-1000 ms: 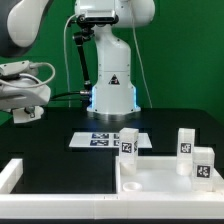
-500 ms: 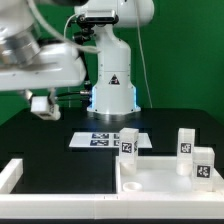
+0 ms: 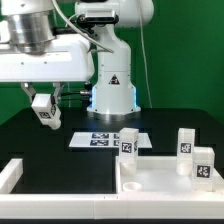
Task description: Assemble square table
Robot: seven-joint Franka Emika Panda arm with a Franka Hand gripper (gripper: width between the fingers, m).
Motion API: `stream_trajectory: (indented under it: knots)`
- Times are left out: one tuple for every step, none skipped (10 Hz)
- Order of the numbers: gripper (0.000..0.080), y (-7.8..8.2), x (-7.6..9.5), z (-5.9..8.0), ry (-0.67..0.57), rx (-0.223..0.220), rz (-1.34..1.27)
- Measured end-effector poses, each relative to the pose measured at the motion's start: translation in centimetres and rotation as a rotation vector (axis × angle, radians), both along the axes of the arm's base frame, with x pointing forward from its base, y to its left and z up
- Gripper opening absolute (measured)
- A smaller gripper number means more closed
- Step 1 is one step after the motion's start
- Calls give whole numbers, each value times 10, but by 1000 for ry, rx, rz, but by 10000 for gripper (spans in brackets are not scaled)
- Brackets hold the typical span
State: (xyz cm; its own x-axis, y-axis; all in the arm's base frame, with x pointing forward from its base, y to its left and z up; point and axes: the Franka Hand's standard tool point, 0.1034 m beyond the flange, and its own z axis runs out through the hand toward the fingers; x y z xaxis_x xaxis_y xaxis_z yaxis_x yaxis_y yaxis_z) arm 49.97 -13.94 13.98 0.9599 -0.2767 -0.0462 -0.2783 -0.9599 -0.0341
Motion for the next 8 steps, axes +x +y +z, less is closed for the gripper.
stream_trajectory:
  knots:
    - [290, 28, 11, 5, -85, -31, 14]
    - [290, 48, 27, 10, -149, -54, 26]
    - [290, 68, 54, 18, -269, -97, 21]
    - [290, 89, 72, 25, -356, -114, 18]
    - [290, 92, 79, 32, -410, -119, 7]
    - [290, 87, 82, 37, -518, -166, 12]
    - [290, 85, 78, 35, -619, -217, 20]
    - [290, 84, 76, 30, -639, -233, 23]
